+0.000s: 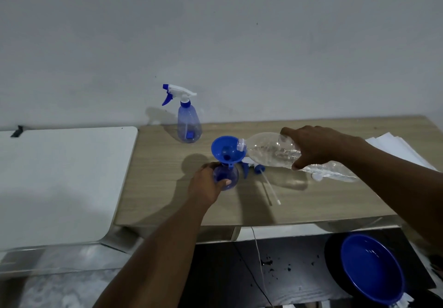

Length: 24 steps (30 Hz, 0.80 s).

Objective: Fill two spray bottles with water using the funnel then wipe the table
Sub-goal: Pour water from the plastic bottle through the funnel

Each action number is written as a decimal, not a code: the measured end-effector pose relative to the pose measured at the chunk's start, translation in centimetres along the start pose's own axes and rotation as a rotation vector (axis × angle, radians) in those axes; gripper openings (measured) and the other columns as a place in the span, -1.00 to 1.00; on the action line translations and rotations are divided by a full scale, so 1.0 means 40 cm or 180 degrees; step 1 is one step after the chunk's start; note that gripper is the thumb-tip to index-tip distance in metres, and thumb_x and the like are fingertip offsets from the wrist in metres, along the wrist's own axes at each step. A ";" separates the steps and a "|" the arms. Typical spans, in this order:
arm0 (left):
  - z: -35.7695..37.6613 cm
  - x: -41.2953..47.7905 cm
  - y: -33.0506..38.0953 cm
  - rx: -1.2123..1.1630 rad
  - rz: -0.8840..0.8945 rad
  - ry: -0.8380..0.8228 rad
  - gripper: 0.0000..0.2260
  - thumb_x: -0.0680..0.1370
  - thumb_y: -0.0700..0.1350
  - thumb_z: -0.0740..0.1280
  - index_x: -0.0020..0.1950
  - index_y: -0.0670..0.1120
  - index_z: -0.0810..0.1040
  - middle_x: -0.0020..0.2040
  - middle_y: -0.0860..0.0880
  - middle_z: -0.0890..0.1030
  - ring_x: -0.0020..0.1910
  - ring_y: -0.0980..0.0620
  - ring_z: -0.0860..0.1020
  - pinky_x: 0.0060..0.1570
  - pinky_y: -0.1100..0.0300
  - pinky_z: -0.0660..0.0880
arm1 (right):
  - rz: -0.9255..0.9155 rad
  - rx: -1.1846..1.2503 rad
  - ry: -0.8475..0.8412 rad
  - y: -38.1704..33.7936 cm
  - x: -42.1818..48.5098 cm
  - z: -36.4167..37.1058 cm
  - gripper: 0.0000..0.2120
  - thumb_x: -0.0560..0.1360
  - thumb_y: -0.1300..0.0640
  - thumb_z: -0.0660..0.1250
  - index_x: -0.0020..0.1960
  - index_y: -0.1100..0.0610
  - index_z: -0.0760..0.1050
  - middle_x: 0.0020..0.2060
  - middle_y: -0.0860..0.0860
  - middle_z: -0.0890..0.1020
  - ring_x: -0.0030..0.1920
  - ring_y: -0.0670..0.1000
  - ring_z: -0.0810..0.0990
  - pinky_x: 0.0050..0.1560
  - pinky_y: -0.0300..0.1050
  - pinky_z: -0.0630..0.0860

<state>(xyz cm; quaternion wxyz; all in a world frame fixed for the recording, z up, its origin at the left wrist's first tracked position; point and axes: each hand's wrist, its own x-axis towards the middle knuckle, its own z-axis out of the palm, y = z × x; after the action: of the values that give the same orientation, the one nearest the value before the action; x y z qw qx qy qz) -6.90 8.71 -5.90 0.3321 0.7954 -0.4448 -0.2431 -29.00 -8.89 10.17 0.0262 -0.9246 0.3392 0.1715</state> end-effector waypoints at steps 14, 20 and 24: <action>0.012 0.007 -0.015 -0.0025 0.0047 0.0082 -0.52 0.36 0.02 0.56 0.25 0.04 0.57 0.15 0.01 0.62 0.07 -0.02 0.61 0.11 -0.04 0.56 | -0.0099 -0.0372 0.0082 -0.003 -0.003 -0.037 -0.24 0.30 -0.18 0.54 0.36 -0.07 0.24 -0.09 -0.06 0.62 -0.05 0.07 0.58 -0.20 -0.08 0.41; 0.012 0.009 -0.016 -0.0033 0.0023 0.0088 -0.50 0.36 0.01 0.57 0.28 0.02 0.56 0.19 0.00 0.61 0.09 -0.04 0.61 0.13 -0.04 0.55 | -0.0095 -0.0496 0.0108 -0.005 -0.008 -0.047 -0.26 0.31 -0.16 0.53 0.36 -0.07 0.25 -0.13 -0.09 0.58 -0.07 0.05 0.56 -0.25 -0.11 0.36; 0.011 0.010 -0.016 -0.0096 -0.0025 0.0089 -0.50 0.36 0.00 0.57 0.28 0.02 0.56 0.21 0.00 0.61 0.10 -0.04 0.60 0.14 -0.05 0.54 | -0.0079 -0.0523 0.0138 -0.007 -0.006 -0.049 -0.27 0.31 -0.16 0.53 0.35 -0.07 0.25 -0.16 -0.11 0.55 -0.10 0.04 0.55 -0.27 -0.12 0.34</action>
<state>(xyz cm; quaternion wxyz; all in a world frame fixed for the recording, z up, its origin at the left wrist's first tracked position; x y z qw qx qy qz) -6.67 8.47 -6.70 0.3493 0.7954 -0.4333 -0.2399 -28.43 -8.85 12.08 -0.0550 -0.9313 0.3129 0.1783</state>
